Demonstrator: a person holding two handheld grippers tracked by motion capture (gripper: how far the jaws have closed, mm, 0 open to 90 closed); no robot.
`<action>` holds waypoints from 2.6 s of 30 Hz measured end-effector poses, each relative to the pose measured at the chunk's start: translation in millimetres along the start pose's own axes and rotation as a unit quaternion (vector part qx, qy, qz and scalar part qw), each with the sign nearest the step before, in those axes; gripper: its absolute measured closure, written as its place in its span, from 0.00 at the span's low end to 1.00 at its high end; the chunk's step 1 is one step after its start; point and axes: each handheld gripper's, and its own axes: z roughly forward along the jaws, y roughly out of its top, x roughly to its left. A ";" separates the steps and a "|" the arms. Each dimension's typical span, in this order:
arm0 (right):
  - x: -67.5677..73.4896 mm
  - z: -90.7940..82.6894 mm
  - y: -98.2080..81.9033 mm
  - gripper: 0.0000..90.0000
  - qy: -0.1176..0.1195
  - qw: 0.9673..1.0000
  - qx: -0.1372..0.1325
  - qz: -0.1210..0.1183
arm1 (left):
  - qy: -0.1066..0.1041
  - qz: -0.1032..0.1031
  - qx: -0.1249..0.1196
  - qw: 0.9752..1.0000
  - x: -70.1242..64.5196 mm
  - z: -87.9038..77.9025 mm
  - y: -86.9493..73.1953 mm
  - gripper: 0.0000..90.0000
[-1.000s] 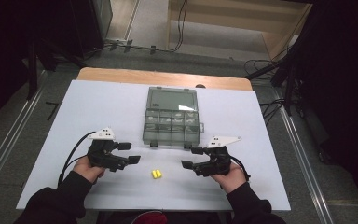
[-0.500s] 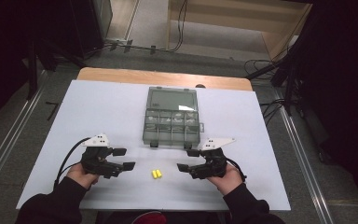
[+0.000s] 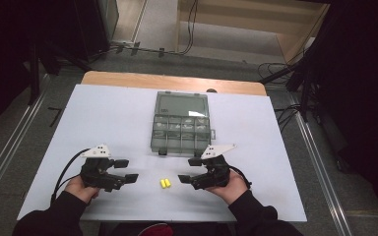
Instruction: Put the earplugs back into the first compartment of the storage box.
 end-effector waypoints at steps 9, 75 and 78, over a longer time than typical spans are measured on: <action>3.6 17.1 7.7 0.28 0.014 1.000 0.019 -0.008 | 0.011 -0.001 -0.002 1.000 -3.0 -7.2 -7.0 0.30; 18.9 60.4 14.7 0.86 0.011 0.992 0.126 0.020 | 0.023 -0.003 0.013 1.000 -2.3 -9.0 -13.5 0.31; 18.6 59.7 15.8 0.87 0.013 0.991 0.129 0.031 | 0.023 -0.003 0.013 1.000 -2.2 -8.9 -13.4 0.30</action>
